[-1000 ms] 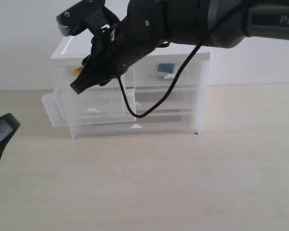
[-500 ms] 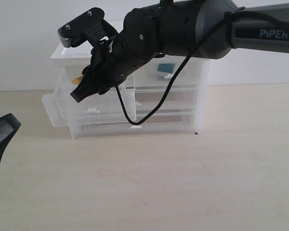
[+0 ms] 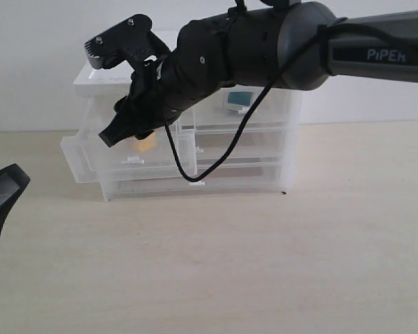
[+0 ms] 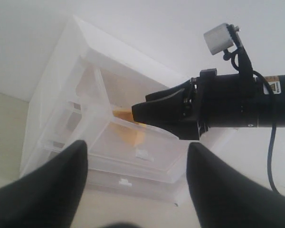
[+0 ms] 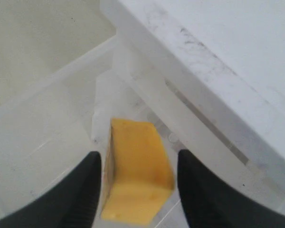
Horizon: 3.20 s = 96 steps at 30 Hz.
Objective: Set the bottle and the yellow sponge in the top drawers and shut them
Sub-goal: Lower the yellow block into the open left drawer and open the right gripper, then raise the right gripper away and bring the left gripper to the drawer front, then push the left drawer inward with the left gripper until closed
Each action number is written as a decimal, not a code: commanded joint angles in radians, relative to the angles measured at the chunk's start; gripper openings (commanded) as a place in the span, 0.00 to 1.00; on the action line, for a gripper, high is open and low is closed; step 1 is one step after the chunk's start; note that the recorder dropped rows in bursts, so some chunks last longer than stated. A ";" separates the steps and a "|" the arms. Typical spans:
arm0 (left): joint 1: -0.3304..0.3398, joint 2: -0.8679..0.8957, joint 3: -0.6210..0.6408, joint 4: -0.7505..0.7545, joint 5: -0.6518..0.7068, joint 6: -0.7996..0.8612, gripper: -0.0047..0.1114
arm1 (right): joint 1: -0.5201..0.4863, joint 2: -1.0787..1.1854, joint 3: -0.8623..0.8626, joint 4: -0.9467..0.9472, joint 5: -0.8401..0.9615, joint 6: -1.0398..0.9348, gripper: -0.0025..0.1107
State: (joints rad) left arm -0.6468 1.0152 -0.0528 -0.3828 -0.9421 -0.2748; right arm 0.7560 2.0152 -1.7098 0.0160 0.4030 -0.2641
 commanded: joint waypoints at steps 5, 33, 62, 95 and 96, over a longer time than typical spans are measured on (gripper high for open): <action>-0.004 -0.008 0.004 0.009 0.000 -0.001 0.53 | -0.009 -0.008 -0.008 -0.022 -0.030 0.042 0.47; -0.004 -0.008 -0.108 0.005 0.301 0.143 0.53 | -0.005 -0.268 -0.008 -0.231 0.638 0.477 0.46; -0.002 0.527 -0.530 -0.130 0.481 0.425 0.53 | -0.129 -0.296 0.116 -0.300 0.551 0.571 0.46; -0.002 0.527 -0.530 -0.126 0.464 0.462 0.53 | -0.201 -0.119 0.112 -0.282 0.056 0.634 0.46; -0.002 0.527 -0.530 -0.126 0.464 0.462 0.53 | -0.201 -0.119 0.112 -0.282 0.051 0.635 0.46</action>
State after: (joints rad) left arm -0.6468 1.5410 -0.5793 -0.5031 -0.4706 0.1765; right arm 0.5616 1.8995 -1.5936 -0.2418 0.5482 0.3698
